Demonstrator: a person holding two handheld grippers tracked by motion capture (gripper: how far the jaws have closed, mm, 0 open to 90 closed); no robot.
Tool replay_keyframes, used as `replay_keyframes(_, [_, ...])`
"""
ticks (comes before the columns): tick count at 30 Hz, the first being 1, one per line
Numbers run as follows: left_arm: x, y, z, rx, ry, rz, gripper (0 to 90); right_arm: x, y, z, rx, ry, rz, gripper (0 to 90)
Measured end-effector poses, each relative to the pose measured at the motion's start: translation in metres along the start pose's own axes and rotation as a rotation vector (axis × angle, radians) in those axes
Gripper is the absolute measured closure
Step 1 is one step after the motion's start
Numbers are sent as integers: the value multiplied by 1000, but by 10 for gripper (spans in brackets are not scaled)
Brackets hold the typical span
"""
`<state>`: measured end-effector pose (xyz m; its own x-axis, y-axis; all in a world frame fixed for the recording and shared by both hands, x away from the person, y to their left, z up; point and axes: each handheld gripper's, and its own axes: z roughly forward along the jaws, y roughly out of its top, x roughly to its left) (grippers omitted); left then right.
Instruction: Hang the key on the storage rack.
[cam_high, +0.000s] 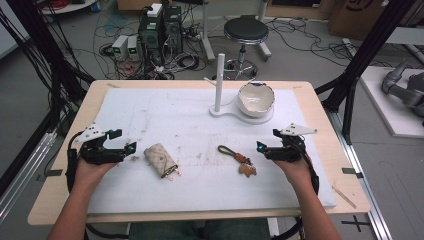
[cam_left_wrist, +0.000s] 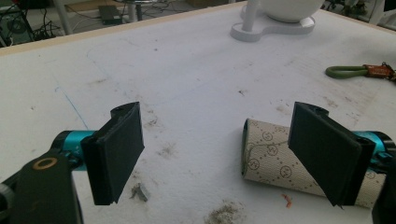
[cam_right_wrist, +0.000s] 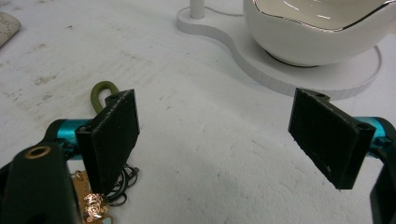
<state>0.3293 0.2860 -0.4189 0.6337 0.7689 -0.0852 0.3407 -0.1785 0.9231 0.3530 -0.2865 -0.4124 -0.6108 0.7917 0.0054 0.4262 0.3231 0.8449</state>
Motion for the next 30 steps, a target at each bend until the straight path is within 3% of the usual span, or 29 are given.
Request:
replay_keyframes(19, [1, -1, 0, 2, 6, -2, 182, 17, 6, 11, 20, 45, -49, 166])
replay_keyframes(30, [2, -1, 1, 5, 4, -2, 182, 40, 6, 31, 106, 104, -118, 166])
